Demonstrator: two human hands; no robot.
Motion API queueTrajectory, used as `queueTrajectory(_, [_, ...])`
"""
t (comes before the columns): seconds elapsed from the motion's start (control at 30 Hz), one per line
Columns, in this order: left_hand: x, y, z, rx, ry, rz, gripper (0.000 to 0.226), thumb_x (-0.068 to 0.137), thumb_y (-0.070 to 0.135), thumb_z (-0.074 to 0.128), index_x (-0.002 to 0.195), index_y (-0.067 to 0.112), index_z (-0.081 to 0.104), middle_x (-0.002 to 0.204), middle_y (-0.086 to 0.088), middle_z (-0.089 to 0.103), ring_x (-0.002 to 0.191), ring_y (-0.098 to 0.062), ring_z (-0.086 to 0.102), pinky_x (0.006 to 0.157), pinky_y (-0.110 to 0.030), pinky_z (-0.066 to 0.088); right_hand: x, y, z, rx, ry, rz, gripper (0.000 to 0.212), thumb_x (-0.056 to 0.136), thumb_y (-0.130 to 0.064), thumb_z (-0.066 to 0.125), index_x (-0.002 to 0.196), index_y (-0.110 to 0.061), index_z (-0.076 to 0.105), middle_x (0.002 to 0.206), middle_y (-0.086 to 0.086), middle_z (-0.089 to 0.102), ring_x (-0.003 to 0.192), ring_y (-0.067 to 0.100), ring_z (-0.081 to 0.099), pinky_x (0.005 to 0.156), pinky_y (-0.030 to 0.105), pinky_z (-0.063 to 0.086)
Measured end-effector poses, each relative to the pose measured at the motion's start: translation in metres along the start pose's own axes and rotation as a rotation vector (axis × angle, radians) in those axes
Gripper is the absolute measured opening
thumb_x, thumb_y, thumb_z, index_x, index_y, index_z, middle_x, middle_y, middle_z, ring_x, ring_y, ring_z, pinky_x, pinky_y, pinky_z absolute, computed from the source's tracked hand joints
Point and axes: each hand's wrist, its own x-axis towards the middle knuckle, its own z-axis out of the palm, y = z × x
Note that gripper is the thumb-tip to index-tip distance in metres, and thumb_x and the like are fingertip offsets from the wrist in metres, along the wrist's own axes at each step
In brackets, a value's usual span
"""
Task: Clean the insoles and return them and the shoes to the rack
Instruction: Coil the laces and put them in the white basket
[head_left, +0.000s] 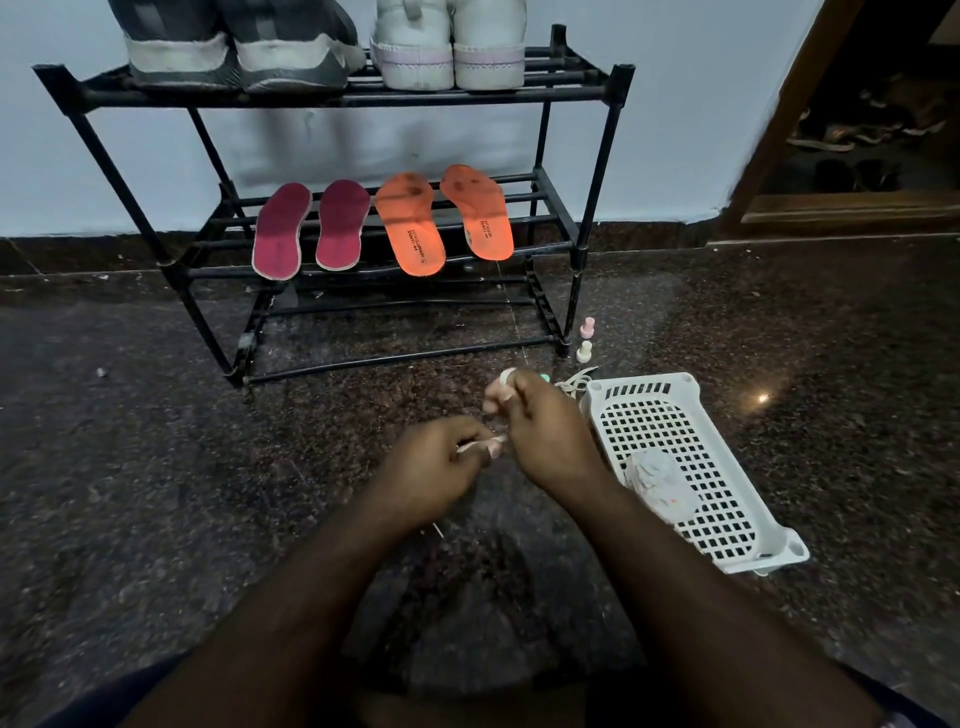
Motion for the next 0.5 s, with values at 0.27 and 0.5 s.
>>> queueTrajectory(0.27, [0.004, -0.014, -0.018, -0.246, 0.232, -0.015, 0.020, 0.093, 0.012, 0.066, 0.082, 0.027, 0.073, 0.083, 0.013, 0.073, 0.082, -0.006, 0.068, 0.078, -0.030, 0.053, -0.012, -0.022, -0.012, 0.851, -0.626, 0.581, 0.027, 0.104, -0.012, 0.039, 0.102, -0.002, 0.064, 0.067, 0.005, 0.057, 0.054, 0.014, 0.053, 0.062, 0.033, 0.054])
queueTrajectory(0.5, [0.002, -0.013, 0.005, -0.137, 0.057, -0.096, 0.023, 0.097, 0.019, 0.061, 0.080, 0.032, 0.069, 0.075, 0.015, 0.071, 0.069, -0.004, 0.064, 0.069, -0.030, 0.050, -0.003, -0.025, 0.000, 1.061, -0.128, 0.325, 0.025, 0.105, -0.015, 0.039, 0.098, -0.005, 0.061, 0.094, 0.013, 0.072, 0.090, 0.024, 0.071, 0.089, 0.038, 0.055])
